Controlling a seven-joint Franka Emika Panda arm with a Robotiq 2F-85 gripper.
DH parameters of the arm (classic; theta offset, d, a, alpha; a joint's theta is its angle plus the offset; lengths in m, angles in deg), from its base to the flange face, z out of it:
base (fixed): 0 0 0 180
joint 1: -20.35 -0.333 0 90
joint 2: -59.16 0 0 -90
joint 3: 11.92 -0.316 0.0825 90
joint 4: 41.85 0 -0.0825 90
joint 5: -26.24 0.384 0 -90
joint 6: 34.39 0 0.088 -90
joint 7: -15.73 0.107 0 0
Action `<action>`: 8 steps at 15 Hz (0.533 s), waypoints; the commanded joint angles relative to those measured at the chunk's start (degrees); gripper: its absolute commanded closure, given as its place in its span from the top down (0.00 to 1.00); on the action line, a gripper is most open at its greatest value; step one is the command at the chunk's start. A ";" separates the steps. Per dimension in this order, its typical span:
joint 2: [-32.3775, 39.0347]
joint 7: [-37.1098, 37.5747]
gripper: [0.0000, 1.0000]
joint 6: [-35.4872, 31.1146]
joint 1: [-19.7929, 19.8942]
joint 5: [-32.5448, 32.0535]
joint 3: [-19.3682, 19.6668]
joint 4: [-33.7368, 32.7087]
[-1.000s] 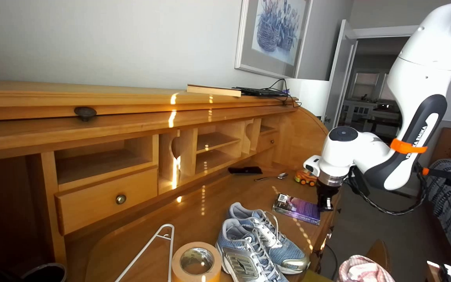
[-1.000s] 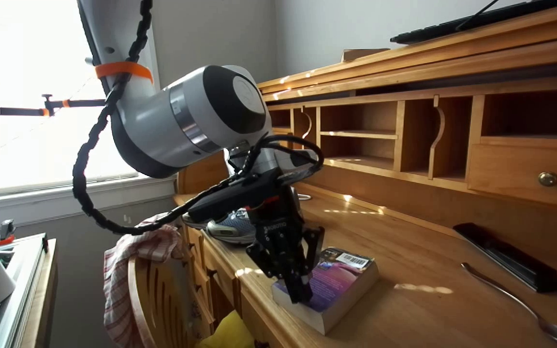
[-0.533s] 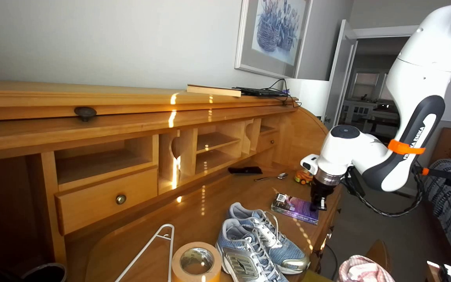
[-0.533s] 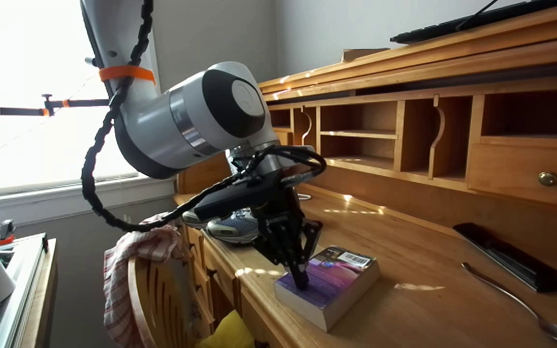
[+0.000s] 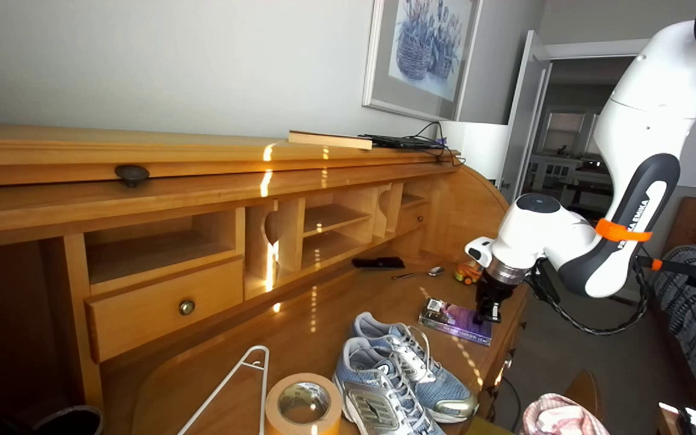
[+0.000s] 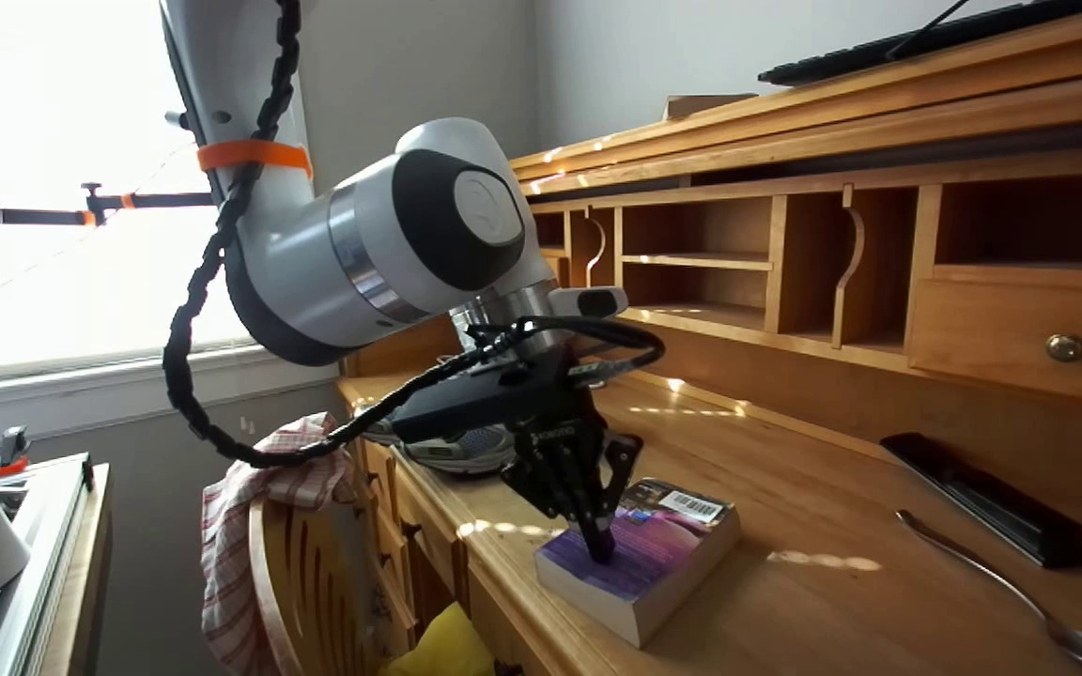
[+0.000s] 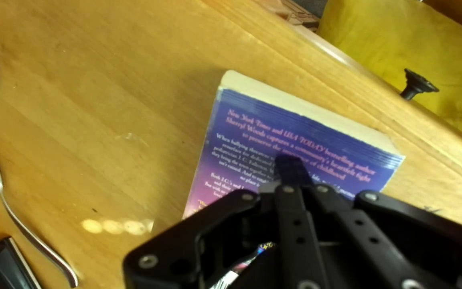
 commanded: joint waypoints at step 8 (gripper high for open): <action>0.93 -1.30 0.00 12.01 -0.10 -0.33 1.78 -2.59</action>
